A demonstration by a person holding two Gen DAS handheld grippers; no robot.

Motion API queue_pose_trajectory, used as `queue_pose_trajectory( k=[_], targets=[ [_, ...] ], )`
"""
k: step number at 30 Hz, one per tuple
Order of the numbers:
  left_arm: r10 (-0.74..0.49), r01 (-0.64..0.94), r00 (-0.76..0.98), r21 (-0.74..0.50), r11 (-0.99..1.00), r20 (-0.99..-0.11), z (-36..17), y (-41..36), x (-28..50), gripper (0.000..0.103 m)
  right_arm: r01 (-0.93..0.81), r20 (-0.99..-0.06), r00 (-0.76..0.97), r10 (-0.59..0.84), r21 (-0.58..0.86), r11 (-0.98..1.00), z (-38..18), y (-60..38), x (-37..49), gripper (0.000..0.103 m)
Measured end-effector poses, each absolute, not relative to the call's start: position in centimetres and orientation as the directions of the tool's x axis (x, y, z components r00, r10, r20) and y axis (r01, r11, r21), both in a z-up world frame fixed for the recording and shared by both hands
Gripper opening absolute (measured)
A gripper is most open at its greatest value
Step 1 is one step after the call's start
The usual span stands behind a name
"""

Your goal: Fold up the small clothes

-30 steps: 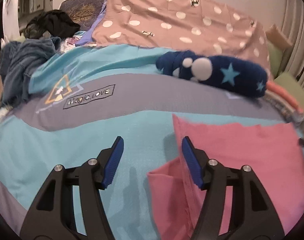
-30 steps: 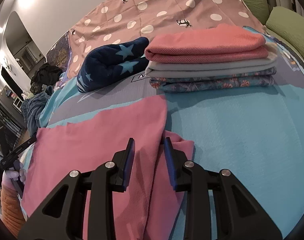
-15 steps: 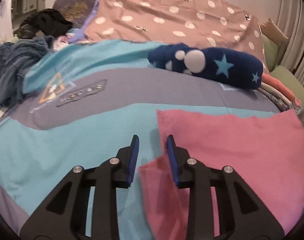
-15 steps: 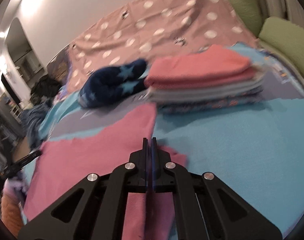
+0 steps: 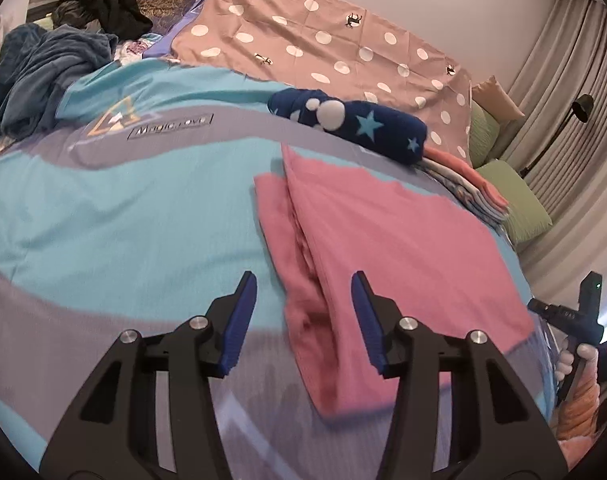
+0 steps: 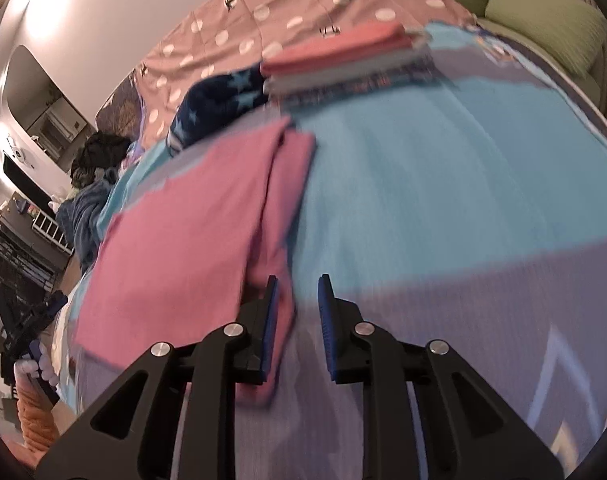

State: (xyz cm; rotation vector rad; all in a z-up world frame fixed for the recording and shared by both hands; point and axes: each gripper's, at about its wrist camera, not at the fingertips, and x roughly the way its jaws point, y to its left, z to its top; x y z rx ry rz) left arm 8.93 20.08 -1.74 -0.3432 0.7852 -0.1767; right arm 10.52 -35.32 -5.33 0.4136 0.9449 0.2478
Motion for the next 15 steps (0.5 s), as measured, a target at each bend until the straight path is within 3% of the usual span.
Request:
queue_pose_trajectory(
  k=[7, 11, 15],
  targets=[
    [-0.399, 0.174, 0.669, -0.389, 0.904, -0.627, 0.1, 14.8, 7.5, 0.049, -0.094, -0.675, 0.575, 0.463, 0.507, 0.857, -4.9, -34.0, 6.9, 0.025],
    [-0.497, 0.319, 0.579, -0.381, 0.868, -0.646, 1.3, 8.1, 10.0, 0.048, -0.171, -0.653, 0.567, 0.502, 0.503, 0.847, -4.7, -33.2, 6.0, 0.033],
    [-0.548, 0.46, 0.467, -0.34, 0.821, -0.694, 1.9, -0.3, 13.9, 0.037, -0.214, -0.645, 0.553, 0.527, 0.501, 0.838, -5.3, -33.4, 6.2, 0.033]
  ],
)
